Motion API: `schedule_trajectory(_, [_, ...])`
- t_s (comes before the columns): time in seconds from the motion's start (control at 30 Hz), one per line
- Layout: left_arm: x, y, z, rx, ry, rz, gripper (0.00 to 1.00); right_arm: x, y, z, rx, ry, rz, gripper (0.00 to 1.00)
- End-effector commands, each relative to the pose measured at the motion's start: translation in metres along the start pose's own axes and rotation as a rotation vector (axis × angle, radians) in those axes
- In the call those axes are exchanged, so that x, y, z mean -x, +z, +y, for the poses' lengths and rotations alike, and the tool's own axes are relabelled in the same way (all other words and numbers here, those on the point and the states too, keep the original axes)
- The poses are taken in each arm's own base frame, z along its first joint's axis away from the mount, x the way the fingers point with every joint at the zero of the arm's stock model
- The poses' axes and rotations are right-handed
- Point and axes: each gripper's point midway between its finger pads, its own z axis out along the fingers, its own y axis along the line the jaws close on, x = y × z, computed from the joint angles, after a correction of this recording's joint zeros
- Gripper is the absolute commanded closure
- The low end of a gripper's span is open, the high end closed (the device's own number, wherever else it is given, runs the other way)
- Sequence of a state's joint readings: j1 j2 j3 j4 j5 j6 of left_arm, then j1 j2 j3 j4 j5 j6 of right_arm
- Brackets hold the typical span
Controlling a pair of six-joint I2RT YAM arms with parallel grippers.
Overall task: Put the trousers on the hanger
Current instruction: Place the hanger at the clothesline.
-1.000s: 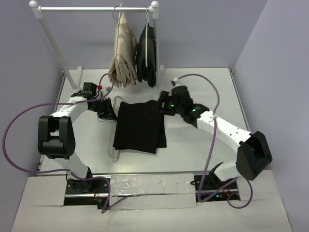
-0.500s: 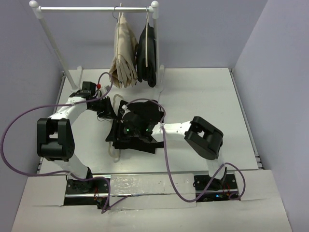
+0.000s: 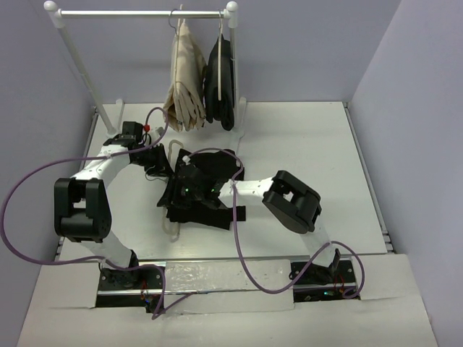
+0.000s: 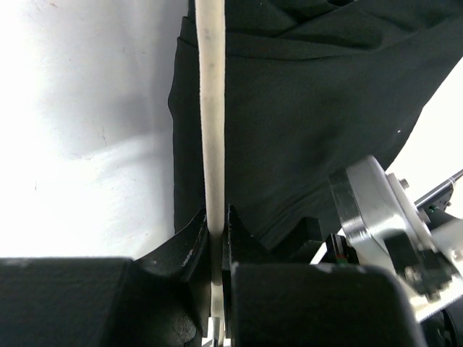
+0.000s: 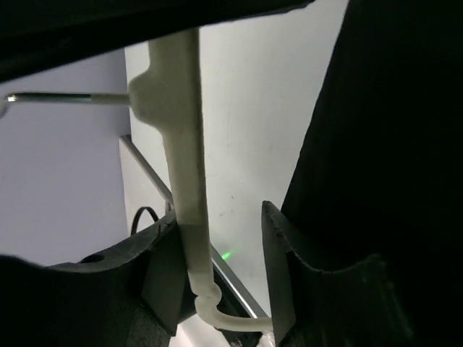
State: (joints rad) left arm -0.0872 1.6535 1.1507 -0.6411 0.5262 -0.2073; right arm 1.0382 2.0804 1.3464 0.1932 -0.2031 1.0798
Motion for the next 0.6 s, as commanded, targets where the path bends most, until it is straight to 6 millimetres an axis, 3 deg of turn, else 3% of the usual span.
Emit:
schedule_trajectory(0.0, [0.018,-0.016,-0.012,-0.011,0.029,-0.083,1.0,0.021,0.0,0.013,0.03,0.035,-0.045,0.52])
schedule_trajectory(0.03, [0.018,-0.016,-0.012,-0.009,0.03,-0.084,1.0,0.022,-0.001,0.014,0.038,0.039,-0.043,0.7])
schedule_trajectory(0.13, [0.018,-0.017,-0.011,-0.004,0.037,-0.083,1.0,0.024,-0.007,0.022,0.069,0.036,-0.044,0.98])
schedule_trajectory(0.17, [0.017,-0.018,-0.011,-0.002,0.044,-0.08,0.98,0.024,-0.009,0.027,0.088,0.038,-0.043,1.0])
schedule_trajectory(0.23, [0.02,-0.019,-0.01,0.008,0.054,-0.082,0.84,0.024,-0.014,0.034,0.125,0.046,-0.033,1.0])
schedule_trajectory(0.27, [0.021,-0.021,-0.011,0.012,0.063,-0.084,0.68,0.024,-0.017,0.043,0.164,0.055,-0.021,1.0])
schedule_trajectory(0.37, [0.027,-0.034,-0.011,0.021,0.098,-0.091,0.45,0.024,-0.026,0.062,0.243,0.059,-0.003,1.0])
schedule_trajectory(0.47, [0.037,-0.055,-0.013,0.014,0.125,-0.109,0.32,0.023,-0.033,0.078,0.305,0.044,0.02,1.0])
schedule_trajectory(0.5, [0.039,-0.06,-0.014,0.012,0.127,-0.11,0.14,0.023,-0.034,0.081,0.314,0.041,0.023,1.0])
schedule_trajectory(0.53, [0.039,-0.068,-0.019,0.005,0.134,-0.104,0.12,0.024,-0.036,0.085,0.329,0.042,0.022,1.0])
schedule_trajectory(0.57, [0.039,-0.073,-0.023,-0.002,0.155,-0.107,0.01,0.023,-0.036,0.087,0.339,0.045,0.027,1.0])
